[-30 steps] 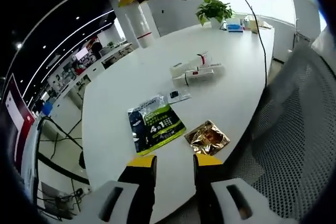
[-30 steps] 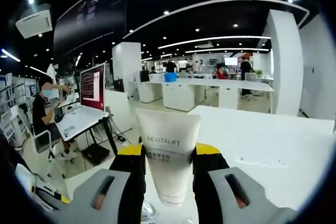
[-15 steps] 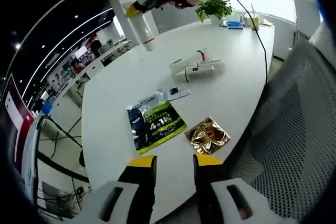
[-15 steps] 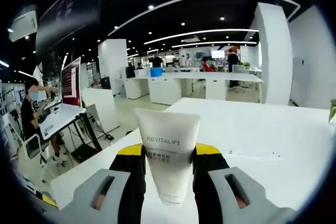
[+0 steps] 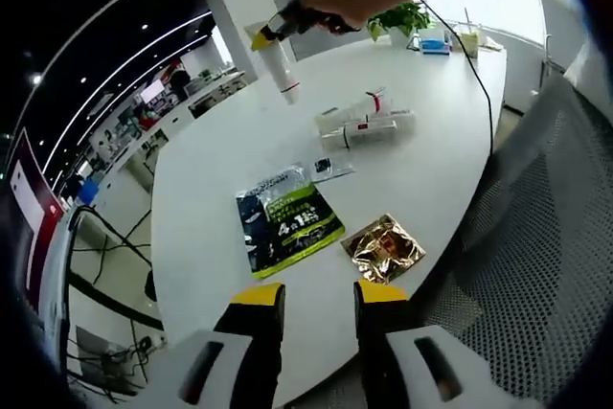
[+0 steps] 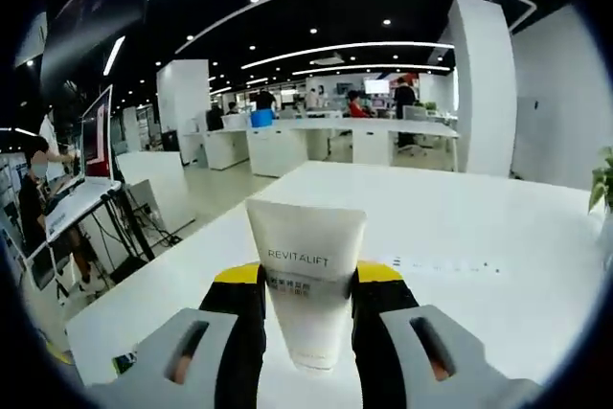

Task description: Arrange the skincare products in the storage area until every visible bottle or jar stands upright without overlapping.

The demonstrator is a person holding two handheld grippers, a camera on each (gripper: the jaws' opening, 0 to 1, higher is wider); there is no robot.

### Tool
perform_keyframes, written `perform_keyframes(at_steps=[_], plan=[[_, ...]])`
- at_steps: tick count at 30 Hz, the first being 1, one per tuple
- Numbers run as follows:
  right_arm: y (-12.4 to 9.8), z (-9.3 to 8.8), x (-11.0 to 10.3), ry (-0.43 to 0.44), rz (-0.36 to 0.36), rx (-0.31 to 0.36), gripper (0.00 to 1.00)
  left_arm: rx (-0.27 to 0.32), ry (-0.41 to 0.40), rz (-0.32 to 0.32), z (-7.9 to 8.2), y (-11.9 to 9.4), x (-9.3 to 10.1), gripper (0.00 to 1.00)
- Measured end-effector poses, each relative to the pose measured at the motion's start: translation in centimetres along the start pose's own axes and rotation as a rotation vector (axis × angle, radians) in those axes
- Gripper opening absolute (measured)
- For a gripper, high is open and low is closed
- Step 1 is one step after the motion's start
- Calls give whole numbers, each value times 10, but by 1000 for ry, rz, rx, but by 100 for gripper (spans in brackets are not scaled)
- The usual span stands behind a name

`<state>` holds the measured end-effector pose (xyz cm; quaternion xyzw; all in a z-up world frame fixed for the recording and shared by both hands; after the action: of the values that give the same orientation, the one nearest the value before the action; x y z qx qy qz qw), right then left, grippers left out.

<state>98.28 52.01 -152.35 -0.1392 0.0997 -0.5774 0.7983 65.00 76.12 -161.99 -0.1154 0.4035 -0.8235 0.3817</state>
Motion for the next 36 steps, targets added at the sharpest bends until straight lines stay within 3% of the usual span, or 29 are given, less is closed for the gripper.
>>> perform_keyframes(at_steps=[8,22,36], plan=[[9,-18,7,-16,-45,-21,31,-7,0,0,-1,0,0,30],[24,-26,18,-29,-72,-20,31,-19,-7,-5,-2,2,-1,30],[24,-35,23,-37,-114,-6,32,-23,-10,-10,-2,3,-1,30]])
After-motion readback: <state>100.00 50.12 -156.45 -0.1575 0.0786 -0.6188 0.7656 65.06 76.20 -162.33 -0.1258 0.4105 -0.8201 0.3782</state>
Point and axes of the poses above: the point that each gripper's makers call its tool centre point, and the gripper's own axes: y roughly forward along the fingers, x roughly to its right, z roughly out of its top, the point moved 7 cm from there along -y, roughly backward along the fingers, and after that the axes turned 9 degrees about -z, right-handed, at the moved point
